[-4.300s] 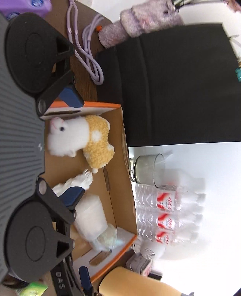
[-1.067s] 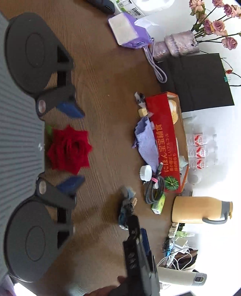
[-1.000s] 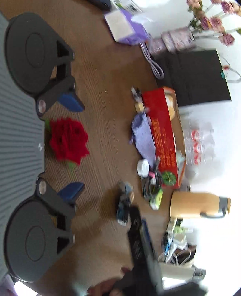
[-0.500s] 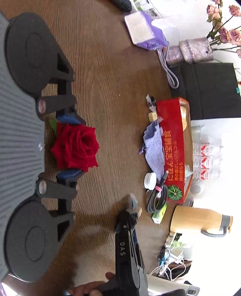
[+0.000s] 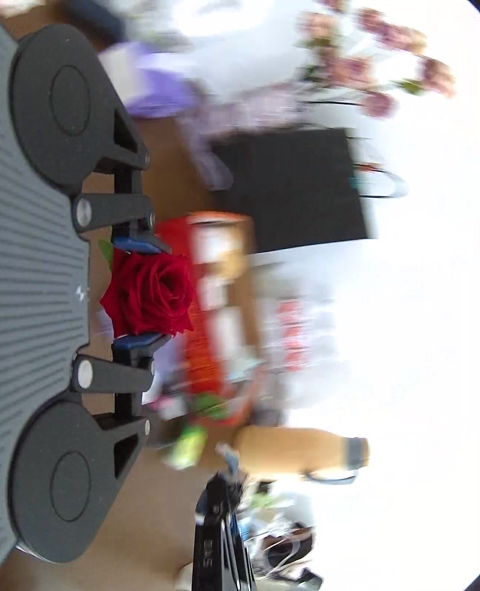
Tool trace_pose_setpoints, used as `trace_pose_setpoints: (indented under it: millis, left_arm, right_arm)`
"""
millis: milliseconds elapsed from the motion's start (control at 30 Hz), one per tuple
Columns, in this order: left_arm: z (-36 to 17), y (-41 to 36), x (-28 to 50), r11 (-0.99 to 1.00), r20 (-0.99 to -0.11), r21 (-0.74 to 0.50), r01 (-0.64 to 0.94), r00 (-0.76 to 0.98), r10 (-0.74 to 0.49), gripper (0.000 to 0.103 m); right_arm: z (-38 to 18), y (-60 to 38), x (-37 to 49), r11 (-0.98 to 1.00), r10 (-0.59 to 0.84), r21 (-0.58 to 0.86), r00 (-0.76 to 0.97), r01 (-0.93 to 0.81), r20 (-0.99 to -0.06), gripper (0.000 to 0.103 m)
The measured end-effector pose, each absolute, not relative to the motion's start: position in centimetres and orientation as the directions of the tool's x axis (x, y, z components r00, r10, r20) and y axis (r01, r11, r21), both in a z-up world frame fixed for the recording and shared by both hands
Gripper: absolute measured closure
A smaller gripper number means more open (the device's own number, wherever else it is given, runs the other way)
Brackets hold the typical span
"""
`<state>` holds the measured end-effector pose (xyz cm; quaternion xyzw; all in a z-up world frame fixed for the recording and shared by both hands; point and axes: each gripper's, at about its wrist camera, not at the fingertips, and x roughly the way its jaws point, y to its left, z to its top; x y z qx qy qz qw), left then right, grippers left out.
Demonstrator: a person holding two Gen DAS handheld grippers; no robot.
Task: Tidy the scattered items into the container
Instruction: 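Carry the rose and packet into the box and release both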
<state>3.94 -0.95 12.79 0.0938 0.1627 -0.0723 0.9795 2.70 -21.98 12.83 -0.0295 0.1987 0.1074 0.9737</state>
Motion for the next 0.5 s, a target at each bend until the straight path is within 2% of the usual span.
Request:
trace_pose_setpoints:
  millis: [100, 167, 233, 333, 433, 500]
  left_arm:
    - [16.5, -1.7, 10.3, 0.963, -0.299, 0.186, 0.194, 0.945, -0.132, 0.059]
    - [17.8, -2.0, 15.6, 0.968, -0.357, 0.141, 0.205, 0.923, -0.144, 0.058]
    - [17.4, -2.5, 21.1, 0.973, -0.463, 0.074, 0.219, 0.872, -0.161, 0.058]
    - [14.0, -3.2, 28.1, 0.980, -0.617, 0.004, 0.200, 0.771, -0.155, 0.058]
    - [10.0, -3.5, 32.4, 0.989, -0.697, 0.078, 0.126, 0.716, -0.037, 0.058]
    - [7.9, -3.0, 33.7, 0.989, -0.733, 0.092, 0.120, 0.680, -0.015, 0.057]
  right_arm:
    - [17.6, -23.1, 7.8, 0.975, 0.208, 0.002, 0.904, -0.223, -0.373, 0.087]
    - [19.6, -23.4, 12.5, 0.973, 0.221, 0.027, 0.884, -0.231, -0.413, 0.087]
    - [19.9, -23.3, 17.8, 0.975, 0.210, 0.045, 0.846, -0.216, -0.489, 0.087]
    - [17.2, -22.6, 25.0, 0.978, 0.195, 0.074, 0.738, -0.193, -0.646, 0.087]
    - [12.6, -21.4, 29.6, 0.974, 0.216, 0.121, 0.620, -0.192, -0.754, 0.087]
    - [10.1, -20.2, 31.1, 0.976, 0.185, 0.082, 0.579, -0.199, -0.794, 0.087]
